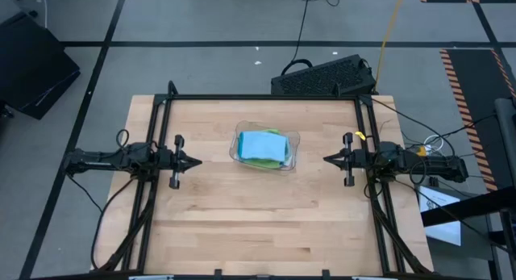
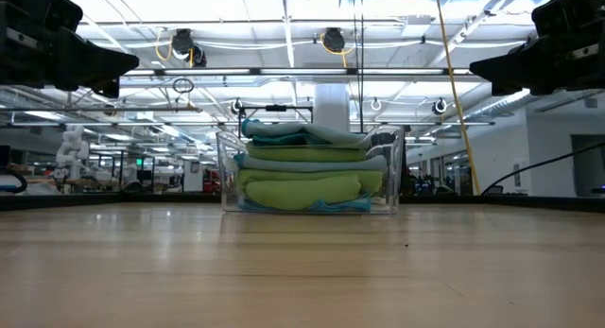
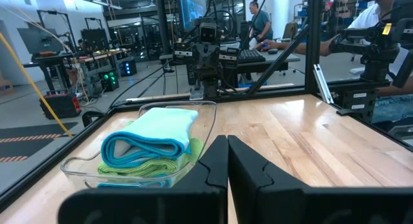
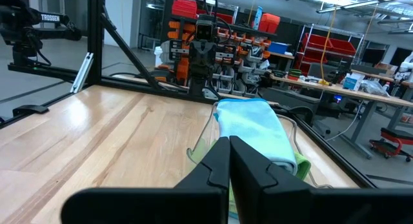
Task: Fold microfiber towels
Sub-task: Return to Home Position
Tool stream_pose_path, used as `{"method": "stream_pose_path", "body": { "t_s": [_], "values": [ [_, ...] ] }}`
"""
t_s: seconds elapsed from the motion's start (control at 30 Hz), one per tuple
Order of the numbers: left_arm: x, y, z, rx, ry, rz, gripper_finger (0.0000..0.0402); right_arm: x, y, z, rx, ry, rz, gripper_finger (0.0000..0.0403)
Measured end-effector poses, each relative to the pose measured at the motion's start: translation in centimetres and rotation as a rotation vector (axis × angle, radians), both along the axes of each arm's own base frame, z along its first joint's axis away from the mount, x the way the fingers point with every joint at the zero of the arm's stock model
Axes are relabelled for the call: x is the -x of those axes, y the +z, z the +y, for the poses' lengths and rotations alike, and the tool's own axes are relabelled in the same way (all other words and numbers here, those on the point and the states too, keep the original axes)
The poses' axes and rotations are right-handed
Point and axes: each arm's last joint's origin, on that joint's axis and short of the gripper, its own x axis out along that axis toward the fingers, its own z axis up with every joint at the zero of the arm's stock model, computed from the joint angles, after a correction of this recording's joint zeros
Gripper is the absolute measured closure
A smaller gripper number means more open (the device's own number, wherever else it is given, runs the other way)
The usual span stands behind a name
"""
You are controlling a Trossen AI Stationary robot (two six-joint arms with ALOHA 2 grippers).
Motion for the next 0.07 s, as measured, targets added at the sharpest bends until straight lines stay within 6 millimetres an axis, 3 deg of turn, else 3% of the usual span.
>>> {"method": "stream_pose_path", "body": {
  "t_s": [0.07],
  "values": [
    [0.00,0.00,0.00,0.000,0.000,0.000,0.0396,0.00,0.00,0.00,0.000,0.000,0.000,0.0403]
  ]
}}
